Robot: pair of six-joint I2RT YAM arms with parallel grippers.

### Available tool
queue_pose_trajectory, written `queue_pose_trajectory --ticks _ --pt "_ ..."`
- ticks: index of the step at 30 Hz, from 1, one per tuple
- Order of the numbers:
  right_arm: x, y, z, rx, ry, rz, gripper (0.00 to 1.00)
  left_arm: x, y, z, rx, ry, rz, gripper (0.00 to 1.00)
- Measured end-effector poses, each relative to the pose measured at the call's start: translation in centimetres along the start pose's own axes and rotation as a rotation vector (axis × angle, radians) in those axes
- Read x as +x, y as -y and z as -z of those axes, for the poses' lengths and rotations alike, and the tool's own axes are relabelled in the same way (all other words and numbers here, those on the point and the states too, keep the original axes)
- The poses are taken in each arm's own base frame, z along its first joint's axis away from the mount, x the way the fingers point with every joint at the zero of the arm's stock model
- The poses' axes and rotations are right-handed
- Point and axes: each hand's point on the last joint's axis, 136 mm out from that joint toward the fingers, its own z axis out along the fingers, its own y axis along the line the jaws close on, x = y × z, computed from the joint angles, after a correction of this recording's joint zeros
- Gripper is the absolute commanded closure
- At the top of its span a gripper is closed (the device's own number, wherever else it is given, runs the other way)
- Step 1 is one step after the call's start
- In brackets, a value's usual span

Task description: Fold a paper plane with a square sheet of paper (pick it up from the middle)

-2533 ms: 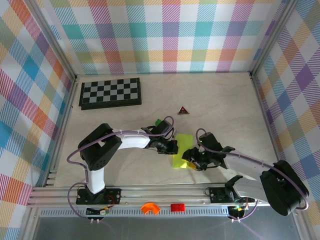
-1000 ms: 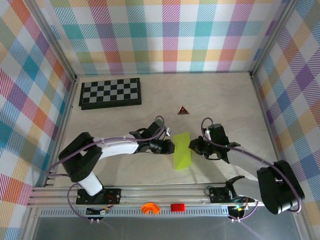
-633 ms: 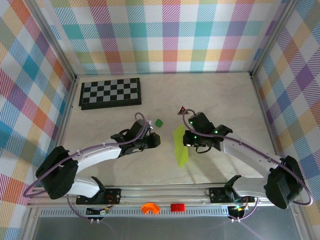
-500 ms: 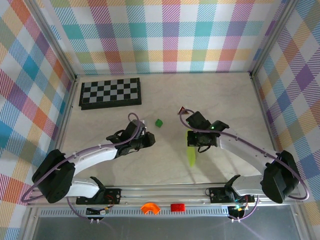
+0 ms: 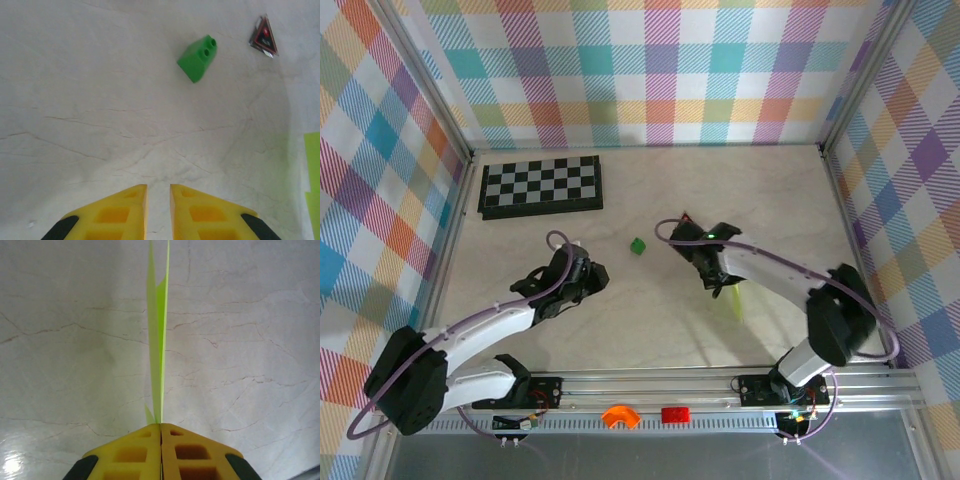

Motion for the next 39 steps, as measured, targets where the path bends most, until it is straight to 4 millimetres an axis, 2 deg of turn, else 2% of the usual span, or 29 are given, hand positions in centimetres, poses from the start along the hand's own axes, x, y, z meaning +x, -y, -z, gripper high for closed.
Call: queue_pose_trajectory --ticks 6,10,14,18,21,23,26,28,30,33,35,37,39 --pt "-0.8 -4.8 -1.0 0.05 -0.029 0.125 0.89 -1.3 -1.9 2.5 -0.038 0.106 0.04 0.76" --pt "-1.2 -8.4 -0.5 -0.014 -0.028 0.159 0.85 -1.8 -3.1 4.0 -0.053 0.172 0.07 0.72" --pt "-2.0 -12.3 1.0 -0.163 -0.023 0.146 0.78 -1.8 -4.0 4.5 -0.071 0.201 0.096 0.71" --pt "-2.1 -16.2 2.3 -0.387 -0.033 0.127 0.59 -1.5 -4.5 4.2 -0.092 0.189 0.111 0.71" --pt "-1.4 -17.9 3.8 -0.597 -0.022 0.087 0.53 -0.9 -4.7 3.4 -0.104 0.156 0.11 0.71" --pt "-1.0 -17.4 4.9 -0.716 -0.007 0.044 0.56 -0.1 -4.7 2.4 -0.108 0.112 0.107 0.71" --pt "-1.7 -15.0 5.4 -0.852 0.018 -0.09 0.64 1.4 -4.2 0.5 -0.092 0.016 0.103 0.72" --pt "-2.1 -12.9 4.3 -0.915 0.019 -0.211 0.67 2.3 -3.5 -0.9 -0.068 -0.049 0.103 0.74" --pt "-1.7 -10.8 2.0 -0.959 0.001 -0.344 0.73 3.2 -2.5 -2.3 -0.034 -0.122 0.106 0.75" --pt "0.4 -8.9 -1.4 -1.0 -0.072 -0.499 0.78 4.1 -0.3 -4.5 0.035 -0.213 0.111 0.75" --pt "1.8 -8.3 -2.9 -1.019 -0.124 -0.567 0.79 4.7 1.1 -5.6 0.081 -0.262 0.108 0.74" --pt "2.4 -8.1 -3.4 -1.047 -0.155 -0.602 0.82 5.4 2.4 -6.4 0.12 -0.303 0.101 0.74" --pt "1.8 -8.0 -3.1 -1.088 -0.149 -0.612 0.85 6.2 4.1 -7.0 0.163 -0.344 0.082 0.73"
